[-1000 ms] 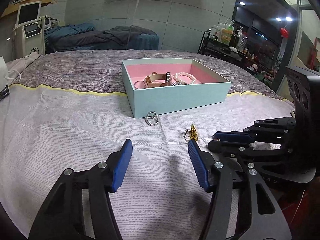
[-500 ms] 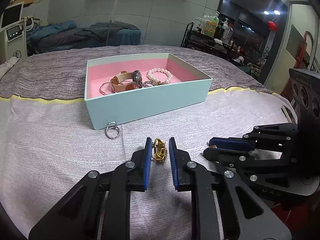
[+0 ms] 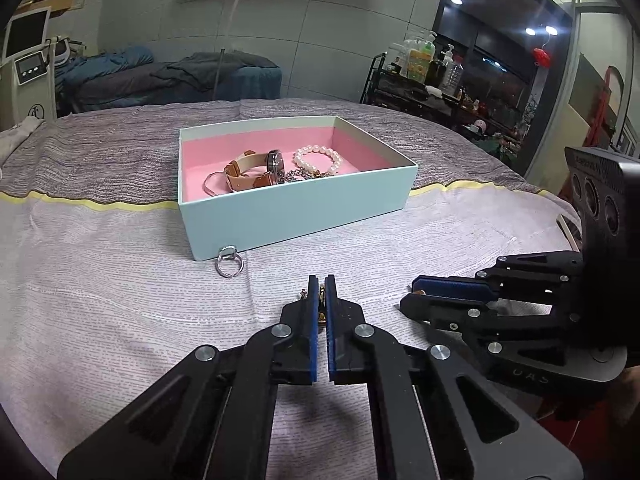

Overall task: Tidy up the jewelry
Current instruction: 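Lift the gold ring with the left gripper while the right gripper carries the hook earring over the box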

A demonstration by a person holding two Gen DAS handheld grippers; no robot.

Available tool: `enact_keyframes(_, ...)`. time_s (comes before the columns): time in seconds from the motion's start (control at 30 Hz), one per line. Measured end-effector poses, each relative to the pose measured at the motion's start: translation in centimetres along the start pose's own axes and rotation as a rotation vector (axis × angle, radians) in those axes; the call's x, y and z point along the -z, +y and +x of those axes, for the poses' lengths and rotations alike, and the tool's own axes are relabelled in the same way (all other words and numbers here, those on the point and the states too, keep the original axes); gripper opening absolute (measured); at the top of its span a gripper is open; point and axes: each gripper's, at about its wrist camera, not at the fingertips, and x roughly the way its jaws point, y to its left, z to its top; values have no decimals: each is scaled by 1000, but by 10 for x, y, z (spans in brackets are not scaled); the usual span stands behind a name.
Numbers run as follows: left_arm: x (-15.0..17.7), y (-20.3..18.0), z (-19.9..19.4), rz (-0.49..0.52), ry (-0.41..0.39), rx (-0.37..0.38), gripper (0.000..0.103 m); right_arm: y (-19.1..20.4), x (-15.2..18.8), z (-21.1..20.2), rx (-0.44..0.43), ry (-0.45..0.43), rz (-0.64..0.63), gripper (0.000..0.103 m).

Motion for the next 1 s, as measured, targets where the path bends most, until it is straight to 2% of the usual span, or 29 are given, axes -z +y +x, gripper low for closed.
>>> enact_keyframes(0.3, -5, 1, -23, -1, -32, 4, 3, -2, -2, -14, -36, -50, 17, 14)
enact_keyframes(0.57, -39, 8, -30, 8, -84, 17, 3, -4, -30, -29, -41, -139, 0, 14)
enact_keyframes(0.8, -71, 22, -3, 15, -88, -17, 3, -19, -67, -26, -28, -205, 17, 14)
enact_keyframes(1.0, -85, 33, 29, 6, -44, -37, 3, -36, -91, -2, 6, -191, 38, 14)
